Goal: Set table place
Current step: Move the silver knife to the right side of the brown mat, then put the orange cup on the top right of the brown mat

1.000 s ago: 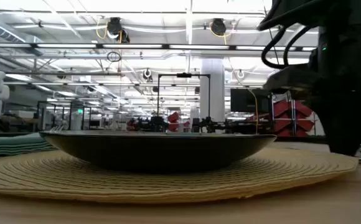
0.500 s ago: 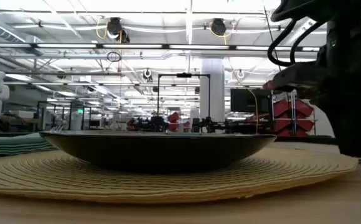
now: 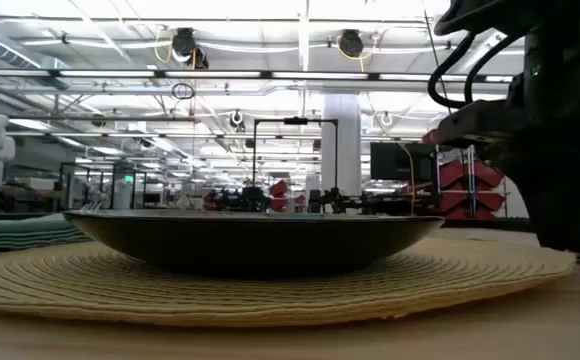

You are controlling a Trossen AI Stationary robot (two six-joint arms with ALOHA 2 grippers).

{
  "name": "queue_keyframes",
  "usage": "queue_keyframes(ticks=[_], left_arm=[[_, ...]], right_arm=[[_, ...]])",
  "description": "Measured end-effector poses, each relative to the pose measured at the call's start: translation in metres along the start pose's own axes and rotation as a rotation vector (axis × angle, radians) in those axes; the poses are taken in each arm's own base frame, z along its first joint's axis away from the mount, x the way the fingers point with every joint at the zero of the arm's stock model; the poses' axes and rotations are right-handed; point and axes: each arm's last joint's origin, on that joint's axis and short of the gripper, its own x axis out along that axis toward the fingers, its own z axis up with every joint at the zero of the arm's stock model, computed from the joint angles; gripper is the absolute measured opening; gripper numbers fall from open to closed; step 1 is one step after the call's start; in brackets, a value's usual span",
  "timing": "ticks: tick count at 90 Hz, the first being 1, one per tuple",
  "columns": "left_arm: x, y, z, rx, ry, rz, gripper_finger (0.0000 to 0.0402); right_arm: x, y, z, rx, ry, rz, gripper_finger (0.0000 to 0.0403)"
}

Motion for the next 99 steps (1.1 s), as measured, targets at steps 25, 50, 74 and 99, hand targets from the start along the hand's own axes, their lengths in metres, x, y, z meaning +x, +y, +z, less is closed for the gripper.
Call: queue_keyframes(ticks=[25,50,74,99], left_arm=[[0.000,0.000,0.000,0.000,0.000,0.000,0.0088],[0.000,0.000,0.000,0.000,0.002,-0.004,0.0088],[0.000,0.000,0.000,0.000,0.004,-0.007,0.0088],[0.000,0.000,0.000,0.000,0.004,-0.007,0.0088]], right_arm=[[-0.001,0.001,0.000,-0.049,-0.023,0.013,0.0097],[-0.003,0.001,0.004,-0.077,-0.058,-0.005,0.0098],[-0.004,0.001,0.005,-0.113,-0.052,-0.005,0.0098],[-0.034,0.016,0.004,-0.168,-0.042,-0.014,0.0098]])
